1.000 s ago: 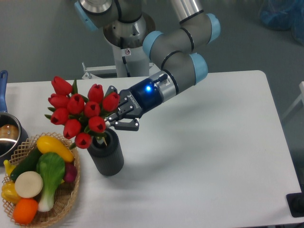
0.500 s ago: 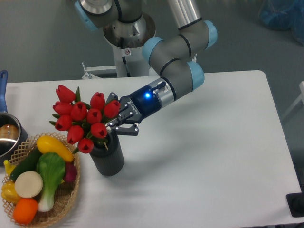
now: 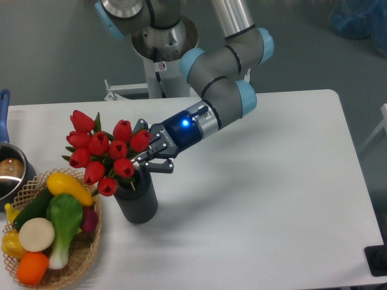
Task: Insert the flowers into the vase
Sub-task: 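Push the tulips further down into the vase and settle them upright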
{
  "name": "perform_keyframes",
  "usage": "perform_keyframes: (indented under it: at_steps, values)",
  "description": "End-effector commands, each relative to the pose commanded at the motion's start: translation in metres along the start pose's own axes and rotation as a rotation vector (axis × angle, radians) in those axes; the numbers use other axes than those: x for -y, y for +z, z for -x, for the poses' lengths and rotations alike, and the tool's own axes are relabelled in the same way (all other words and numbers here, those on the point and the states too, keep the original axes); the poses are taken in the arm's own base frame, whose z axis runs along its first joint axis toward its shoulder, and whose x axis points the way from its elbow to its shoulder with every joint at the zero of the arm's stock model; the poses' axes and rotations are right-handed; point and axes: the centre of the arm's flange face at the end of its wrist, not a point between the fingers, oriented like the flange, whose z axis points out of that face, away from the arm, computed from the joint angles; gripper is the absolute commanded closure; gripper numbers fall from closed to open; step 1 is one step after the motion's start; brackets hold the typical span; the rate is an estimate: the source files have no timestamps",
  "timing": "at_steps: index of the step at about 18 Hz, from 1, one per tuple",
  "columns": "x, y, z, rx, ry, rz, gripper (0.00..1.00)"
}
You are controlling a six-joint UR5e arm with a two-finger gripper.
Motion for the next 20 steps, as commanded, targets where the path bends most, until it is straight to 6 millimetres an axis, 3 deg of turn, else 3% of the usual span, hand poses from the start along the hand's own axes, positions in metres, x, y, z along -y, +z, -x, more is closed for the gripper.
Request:
perform_keyframes:
  at_steps: [7, 20]
  values:
    - [-0.035, 0.000, 0.003, 0.000, 0.020, 0.000, 0.85]
    - [-0.045, -0.001, -0.002, 0.002, 0.011, 0.000, 0.84]
